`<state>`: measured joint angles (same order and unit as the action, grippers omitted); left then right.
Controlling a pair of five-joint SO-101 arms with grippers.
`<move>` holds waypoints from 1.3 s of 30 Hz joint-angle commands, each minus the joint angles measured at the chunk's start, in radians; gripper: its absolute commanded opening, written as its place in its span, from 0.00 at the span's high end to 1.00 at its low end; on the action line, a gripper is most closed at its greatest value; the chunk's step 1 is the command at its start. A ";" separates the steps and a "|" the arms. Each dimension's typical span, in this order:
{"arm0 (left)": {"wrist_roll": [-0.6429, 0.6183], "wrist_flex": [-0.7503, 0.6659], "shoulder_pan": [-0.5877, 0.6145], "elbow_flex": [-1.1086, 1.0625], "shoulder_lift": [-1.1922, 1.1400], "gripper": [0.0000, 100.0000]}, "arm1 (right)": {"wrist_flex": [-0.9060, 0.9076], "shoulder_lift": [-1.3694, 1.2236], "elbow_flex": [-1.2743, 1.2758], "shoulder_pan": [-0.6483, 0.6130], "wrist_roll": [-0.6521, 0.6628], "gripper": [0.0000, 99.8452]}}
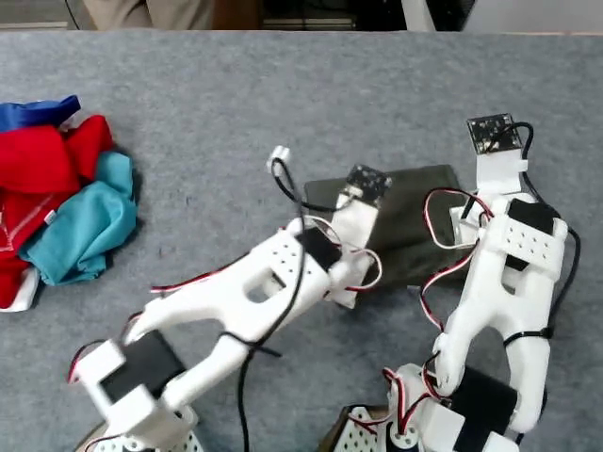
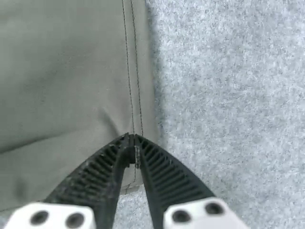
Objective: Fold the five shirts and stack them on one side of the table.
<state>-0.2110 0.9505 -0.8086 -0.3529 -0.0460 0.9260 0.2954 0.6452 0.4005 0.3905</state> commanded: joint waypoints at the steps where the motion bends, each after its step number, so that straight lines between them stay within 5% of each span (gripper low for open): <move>1: -0.009 -0.031 -0.003 0.051 -0.084 0.98 | -0.025 -0.012 -0.036 0.024 0.003 0.99; 10: -0.002 -0.021 -0.003 0.041 -0.186 0.98 | -0.187 -0.317 0.013 0.039 0.023 0.99; 19: 0.069 0.020 0.000 0.025 -0.173 0.98 | -0.104 -0.337 -0.074 0.061 0.032 0.99; 39: 0.149 0.169 0.153 0.161 0.074 0.98 | 0.239 0.194 -0.170 0.070 0.068 0.99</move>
<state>-0.0806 1.1178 -0.6997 -0.2286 -0.0307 1.1592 0.4242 0.4887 0.4465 0.4473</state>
